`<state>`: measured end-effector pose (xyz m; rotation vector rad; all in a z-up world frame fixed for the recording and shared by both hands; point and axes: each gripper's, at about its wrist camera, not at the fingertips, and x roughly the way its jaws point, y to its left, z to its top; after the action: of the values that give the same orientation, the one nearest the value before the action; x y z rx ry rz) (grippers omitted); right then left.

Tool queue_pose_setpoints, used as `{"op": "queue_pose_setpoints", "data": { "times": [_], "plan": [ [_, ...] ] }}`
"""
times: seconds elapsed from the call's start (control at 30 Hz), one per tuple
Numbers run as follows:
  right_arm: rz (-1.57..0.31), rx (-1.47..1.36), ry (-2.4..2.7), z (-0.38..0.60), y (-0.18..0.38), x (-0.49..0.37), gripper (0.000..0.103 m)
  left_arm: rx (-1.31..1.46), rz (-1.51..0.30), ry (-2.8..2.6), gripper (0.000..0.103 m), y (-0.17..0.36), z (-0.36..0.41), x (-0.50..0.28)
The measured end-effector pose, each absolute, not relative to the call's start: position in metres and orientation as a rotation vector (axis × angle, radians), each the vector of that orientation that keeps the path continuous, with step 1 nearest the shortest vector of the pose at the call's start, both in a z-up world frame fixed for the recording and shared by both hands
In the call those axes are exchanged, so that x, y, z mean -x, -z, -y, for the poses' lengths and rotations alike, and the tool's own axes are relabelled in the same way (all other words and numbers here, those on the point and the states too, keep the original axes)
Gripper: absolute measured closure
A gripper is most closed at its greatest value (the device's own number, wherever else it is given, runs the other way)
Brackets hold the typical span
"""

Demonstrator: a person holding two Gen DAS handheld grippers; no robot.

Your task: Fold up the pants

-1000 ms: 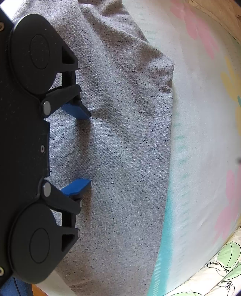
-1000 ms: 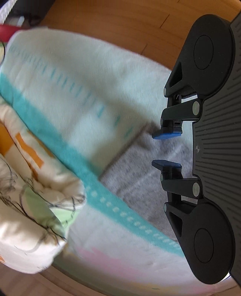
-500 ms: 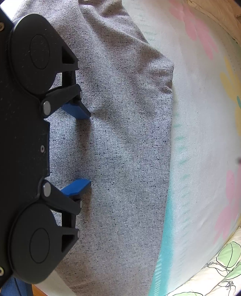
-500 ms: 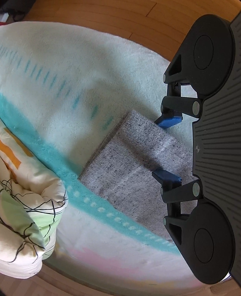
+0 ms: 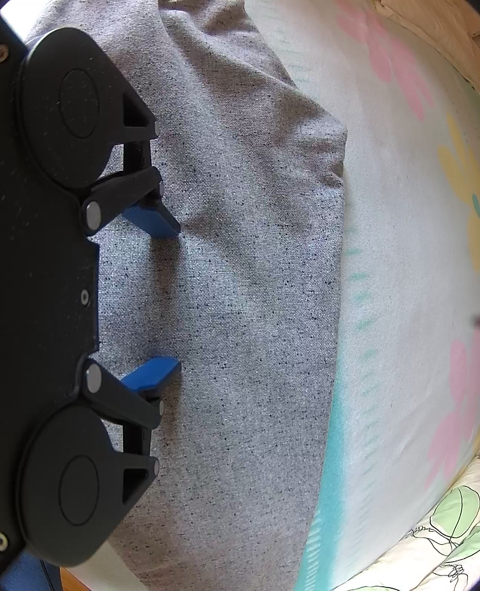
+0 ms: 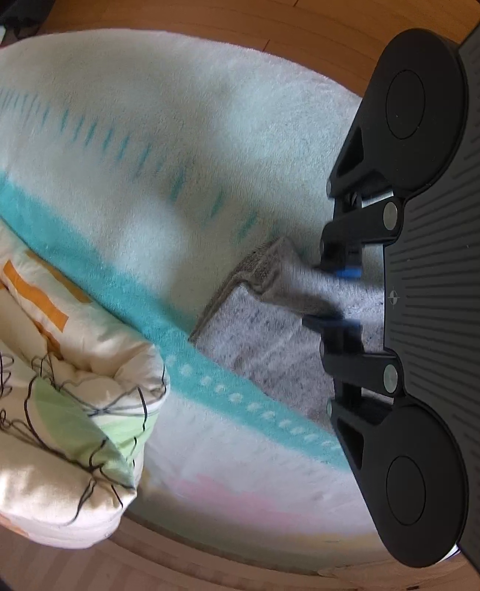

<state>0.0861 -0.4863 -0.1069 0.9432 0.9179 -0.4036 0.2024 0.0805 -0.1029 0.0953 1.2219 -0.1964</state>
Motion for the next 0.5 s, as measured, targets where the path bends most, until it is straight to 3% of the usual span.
{"op": "queue_pose_setpoints", "data": {
  "times": [0.27,0.5],
  "plan": [
    [-0.902,-0.787,0.361,0.472,0.084,-0.093,0.089,-0.095,-1.205,0.197,0.033,0.099,-0.078,-0.196],
    [-0.911,-0.777,0.349,0.476,0.086,-0.093,0.089,-0.108,-1.206,0.183,0.029,0.105,-0.074,-0.194]
  ]
}}
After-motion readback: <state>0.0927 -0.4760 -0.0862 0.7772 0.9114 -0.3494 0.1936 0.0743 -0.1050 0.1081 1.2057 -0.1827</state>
